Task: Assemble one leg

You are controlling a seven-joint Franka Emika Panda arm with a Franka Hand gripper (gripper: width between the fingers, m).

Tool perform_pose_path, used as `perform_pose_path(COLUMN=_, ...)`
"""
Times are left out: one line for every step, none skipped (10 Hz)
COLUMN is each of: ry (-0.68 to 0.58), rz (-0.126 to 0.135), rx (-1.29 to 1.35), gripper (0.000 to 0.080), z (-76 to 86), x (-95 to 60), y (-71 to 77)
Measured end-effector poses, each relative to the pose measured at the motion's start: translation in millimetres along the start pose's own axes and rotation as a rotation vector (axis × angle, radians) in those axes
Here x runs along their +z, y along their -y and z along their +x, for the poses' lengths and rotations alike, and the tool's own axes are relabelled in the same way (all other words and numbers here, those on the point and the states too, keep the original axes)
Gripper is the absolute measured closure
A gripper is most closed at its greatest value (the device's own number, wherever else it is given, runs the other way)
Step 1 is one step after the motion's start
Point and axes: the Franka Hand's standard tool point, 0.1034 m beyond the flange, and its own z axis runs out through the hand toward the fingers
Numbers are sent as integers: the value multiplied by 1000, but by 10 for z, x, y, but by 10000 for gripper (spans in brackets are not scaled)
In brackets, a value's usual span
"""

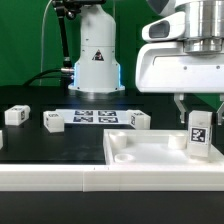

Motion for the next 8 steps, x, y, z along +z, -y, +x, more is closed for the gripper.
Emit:
perform_pose_path(ry=-1, rz=-3, rx=122, gripper=505, z=-17, x=1, y=9)
perform_pose_path(ry=-3, rz=-5, rx=219, gripper=505, z=-42, x=4, y=23)
perform_pose_path(ry=4, rz=2, rx=317, gripper=505, z=-51, x=5, y=31)
perform_pose_path(ry=8, rz=5, rx=399, gripper=505, z=-60, x=4, y=39)
perform_pose_path(ry=16, rz=4, rx=431, gripper=505, z=-62, x=1, y=40)
perform_pose_path(ry=44, rz=-16, rx=433, gripper=505, z=-21, x=-13, y=7)
perform_pose_path(ry=43, rz=-10, rx=491, gripper=505, z=-32, x=-13, y=28)
perform_pose_path(ry=44, rz=-9, rx=464, gripper=505, z=-47, x=-10, y=35)
